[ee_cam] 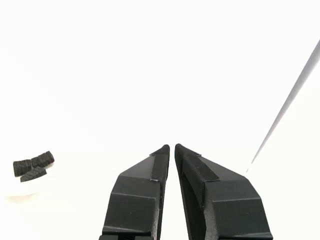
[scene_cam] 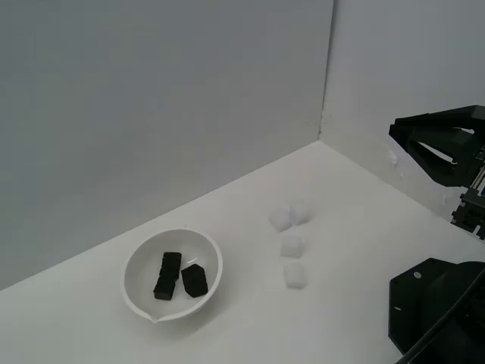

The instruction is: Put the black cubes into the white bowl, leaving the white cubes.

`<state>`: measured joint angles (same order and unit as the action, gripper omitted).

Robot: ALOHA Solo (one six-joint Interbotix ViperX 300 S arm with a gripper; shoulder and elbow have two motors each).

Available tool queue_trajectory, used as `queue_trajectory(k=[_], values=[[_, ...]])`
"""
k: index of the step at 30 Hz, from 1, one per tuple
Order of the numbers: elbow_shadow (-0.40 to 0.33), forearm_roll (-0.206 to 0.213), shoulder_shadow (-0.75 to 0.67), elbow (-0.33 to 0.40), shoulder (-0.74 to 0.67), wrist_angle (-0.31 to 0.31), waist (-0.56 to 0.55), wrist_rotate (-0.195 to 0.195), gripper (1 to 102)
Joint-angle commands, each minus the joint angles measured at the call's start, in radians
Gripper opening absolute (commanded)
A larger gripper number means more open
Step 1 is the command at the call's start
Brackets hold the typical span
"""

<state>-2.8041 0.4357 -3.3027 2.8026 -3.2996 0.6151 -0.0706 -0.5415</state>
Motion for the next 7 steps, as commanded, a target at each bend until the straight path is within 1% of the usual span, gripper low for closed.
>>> queue_trajectory(k=[1, 7], values=[[-0.003, 0.005, -0.023, 0.005, -0.023, 0.005, -0.002, -0.003, 3], [-0.006, 0.005, -0.081, 0.006, -0.081, 0.017, 0.017, -0.003, 3]])
